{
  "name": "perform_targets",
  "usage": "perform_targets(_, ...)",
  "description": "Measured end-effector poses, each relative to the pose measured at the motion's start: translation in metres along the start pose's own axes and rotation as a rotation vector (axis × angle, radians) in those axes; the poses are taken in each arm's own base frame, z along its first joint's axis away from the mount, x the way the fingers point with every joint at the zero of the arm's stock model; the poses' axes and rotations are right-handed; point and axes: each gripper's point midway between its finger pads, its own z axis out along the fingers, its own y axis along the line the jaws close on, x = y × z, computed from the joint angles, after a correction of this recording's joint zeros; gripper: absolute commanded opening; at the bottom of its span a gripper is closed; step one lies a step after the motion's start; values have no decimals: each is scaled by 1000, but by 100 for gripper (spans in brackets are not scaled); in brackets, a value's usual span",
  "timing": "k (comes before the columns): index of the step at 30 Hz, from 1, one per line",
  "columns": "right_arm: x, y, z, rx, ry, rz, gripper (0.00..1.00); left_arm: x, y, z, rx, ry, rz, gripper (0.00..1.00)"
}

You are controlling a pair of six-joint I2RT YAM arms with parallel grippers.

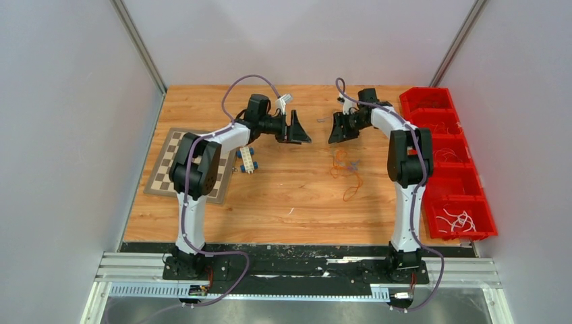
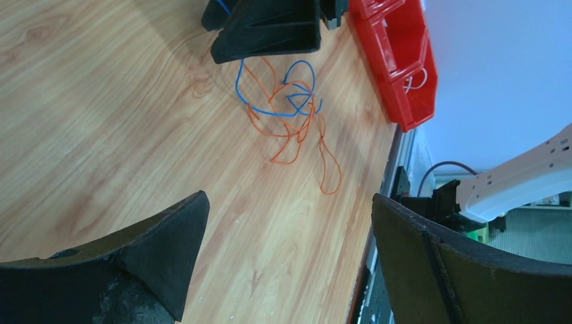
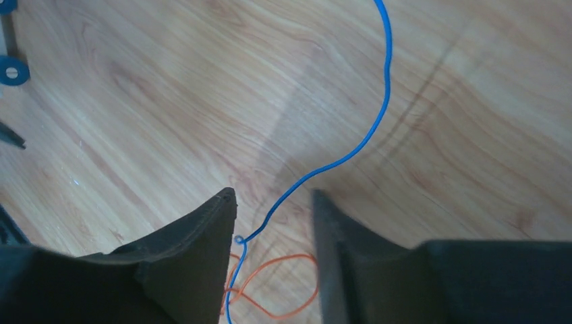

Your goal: Untangle the cables

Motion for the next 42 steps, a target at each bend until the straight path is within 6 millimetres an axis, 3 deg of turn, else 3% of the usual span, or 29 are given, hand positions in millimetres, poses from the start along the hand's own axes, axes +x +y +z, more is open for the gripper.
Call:
perform_targets(3, 11, -3, 13, -22, 29, 52, 2, 7, 3, -3, -22, 8, 1, 99)
perform_targets(6, 13, 5, 15, -67, 32, 94, 0, 9, -1, -8, -36, 12, 25, 100)
perform_targets(10, 0, 31, 5, -172, -8, 127, 0, 11, -22, -24, -25, -9, 107, 100)
perform_targets(12, -9, 53, -11, -226, -50, 143, 0, 21, -39, -40, -10, -36, 169, 100)
perform_targets(17, -54, 129, -81, -341, -219, 83, 0, 34, -75, -69, 21, -118, 349, 100)
perform_targets(19, -71, 158, -104, -383, -283, 26, 0, 28, -86, -77, 19, -156, 431, 100)
perform_targets(20, -78, 183, -121, -409, -316, -25, 0, 22, -92, -81, 16, -177, 473, 100)
perform_targets(23, -85, 238, -151, -479, -372, -122, 0, 5, -112, -92, 12, -244, 589, 100)
perform_targets(27, -86, 286, -172, -543, -408, -196, 0, -20, -142, -96, 13, -323, 700, 98)
perform_targets(33, -96, 325, -191, -617, -453, -204, 0, -36, -184, -76, 3, -408, 842, 75)
perform_targets(36, -110, 339, -210, -636, -498, -206, 0, -32, -173, -65, -34, -413, 858, 59)
perform_targets(38, -125, 348, -232, -640, -557, -224, 0, -19, -138, -63, -105, -397, 831, 54)
perform_targets(42, -151, 355, -281, -627, -691, -268, 0, 37, -46, -67, -254, -264, 676, 53)
